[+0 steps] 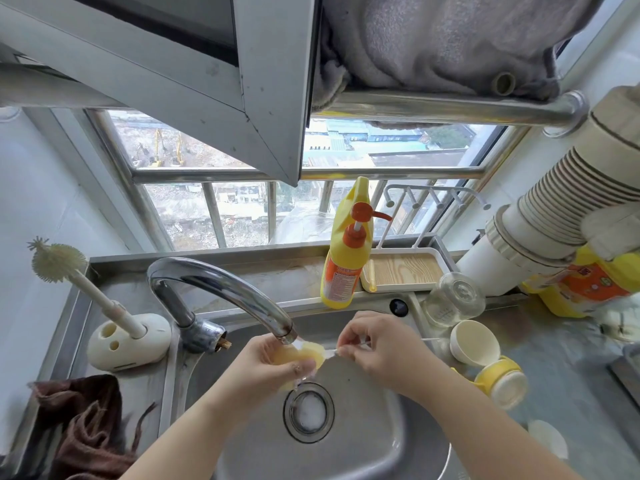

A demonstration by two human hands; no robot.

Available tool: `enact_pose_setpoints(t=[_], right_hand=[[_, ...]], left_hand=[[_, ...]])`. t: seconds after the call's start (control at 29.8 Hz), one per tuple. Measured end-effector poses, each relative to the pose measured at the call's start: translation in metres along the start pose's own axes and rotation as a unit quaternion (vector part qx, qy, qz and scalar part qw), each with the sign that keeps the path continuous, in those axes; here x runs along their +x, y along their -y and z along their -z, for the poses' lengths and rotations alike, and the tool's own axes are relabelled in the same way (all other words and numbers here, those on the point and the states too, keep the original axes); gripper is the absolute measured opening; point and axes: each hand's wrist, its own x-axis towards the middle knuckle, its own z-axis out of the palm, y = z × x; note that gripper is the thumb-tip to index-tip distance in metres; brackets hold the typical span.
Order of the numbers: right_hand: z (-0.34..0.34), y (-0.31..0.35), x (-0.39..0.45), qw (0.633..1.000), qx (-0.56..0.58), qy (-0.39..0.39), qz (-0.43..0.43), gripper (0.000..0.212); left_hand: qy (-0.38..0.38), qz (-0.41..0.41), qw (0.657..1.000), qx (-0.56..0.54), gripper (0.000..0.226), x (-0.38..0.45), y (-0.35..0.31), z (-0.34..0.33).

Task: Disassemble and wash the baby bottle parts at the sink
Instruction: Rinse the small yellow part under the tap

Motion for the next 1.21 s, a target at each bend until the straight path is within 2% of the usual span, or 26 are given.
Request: enact_pose_setpoints(t=[0.1,0.24,0.37,0.47,0.6,0.74,0.94,1.04,1.21], right_hand=[[-0.004,0.002,-0.001,1.000,0.009,-0.009,0.007,0.006],[-0.006,0.000,-0.001,1.000,0.018,-0.011,0.004,0.005],[-0.008,0.005,-0.001,1.000,0.013,-0.009,0.021,0.005],[-0.008,0.007,-0.002,1.000,0.004,-0.013,0.021,0.005],[-0.010,0.008,-0.004,0.999,-0.011,-0.024,0.026,0.007],[-0.006,0.002,-0.003,1.000,-0.001,-0.009,0.002,0.007],[0.002,-0.014,-0.008,0.999,0.007,-0.003,-0.035,0.016],[-0.003,-0.009,-0.007,0.997,0.057,-0.032,-0.033,0.021],[-0.018,-0.001,-0.005,0.999,0.043,-0.005,-0.014,0.008]], left_hand=[[0.001,0.029,0.999,-0.027,0.049,0.000,0.002,0.002],[0.004,0.060,0.993,-0.101,0.051,0.000,0.004,0.002],[-0.002,0.050,0.999,-0.017,0.062,0.001,0.004,0.002],[0.004,0.020,0.998,0.064,0.057,0.004,0.003,0.006],[-0.008,-0.017,0.995,0.097,0.050,0.003,0.006,0.004],[-0.020,-0.015,0.998,0.052,0.037,0.000,0.006,0.003],[-0.017,0.045,0.997,-0.060,0.039,-0.002,0.009,0.008],[-0.004,0.074,0.997,-0.034,0.038,-0.003,0.012,0.006],[-0.012,0.055,0.997,-0.047,0.046,-0.005,0.012,0.000]])
